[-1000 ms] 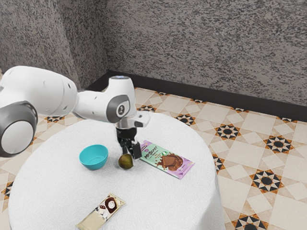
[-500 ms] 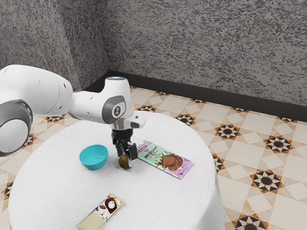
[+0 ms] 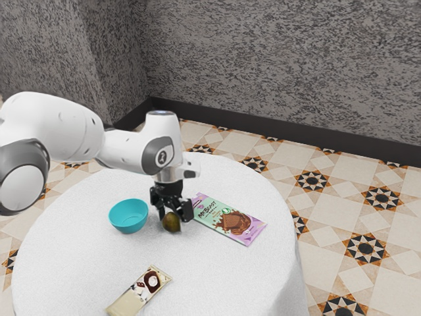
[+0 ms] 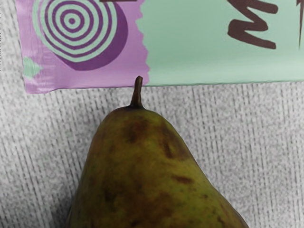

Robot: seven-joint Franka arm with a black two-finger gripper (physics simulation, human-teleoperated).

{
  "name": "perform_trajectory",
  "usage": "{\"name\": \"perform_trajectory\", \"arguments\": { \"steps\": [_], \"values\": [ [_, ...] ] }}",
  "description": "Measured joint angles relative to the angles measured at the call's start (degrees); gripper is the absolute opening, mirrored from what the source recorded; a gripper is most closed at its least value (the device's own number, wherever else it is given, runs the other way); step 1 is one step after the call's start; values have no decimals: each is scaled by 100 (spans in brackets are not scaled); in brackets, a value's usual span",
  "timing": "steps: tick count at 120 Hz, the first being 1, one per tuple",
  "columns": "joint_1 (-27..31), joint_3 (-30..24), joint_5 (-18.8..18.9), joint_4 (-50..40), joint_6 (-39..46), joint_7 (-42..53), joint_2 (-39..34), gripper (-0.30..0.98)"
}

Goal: Place the pear in the bowl.

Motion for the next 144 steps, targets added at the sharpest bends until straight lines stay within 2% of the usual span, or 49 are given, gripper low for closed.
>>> {"name": "perform_trajectory", "arguments": {
  "steps": [17,72,122,144],
  "values": [
    [2,-5,-6,-5,47,-264,16,68],
    [0,-5,18,-5,47,-791,-9,47],
    [0,-50,39,-9,31,-1045,-56,41],
    [0,-50,190,-9,-49,-1155,-311,33]
  ]
}}
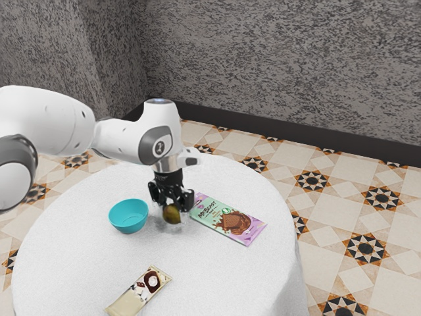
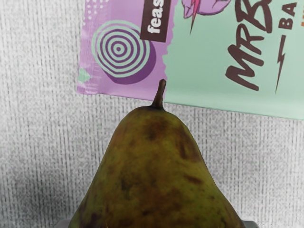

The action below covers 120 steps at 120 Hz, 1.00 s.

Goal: Place the pear in the bowl.

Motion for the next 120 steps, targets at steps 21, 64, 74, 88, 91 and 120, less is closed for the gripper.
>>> {"name": "perform_trajectory", "arguments": {
  "steps": [21,64,74,88,91,120],
  "values": [
    [-8,299,273,-1,-269,-152,-705,28],
    [12,972,464,-871,-577,-356,-1167,27],
    [11,986,472,-898,-577,-389,-1171,26],
    [8,992,488,-898,-591,-405,-1217,41],
    [8,993,487,-897,-595,-404,-1228,44],
    [48,665,1021,772,-1418,-284,-1658,61]
  ]
}}
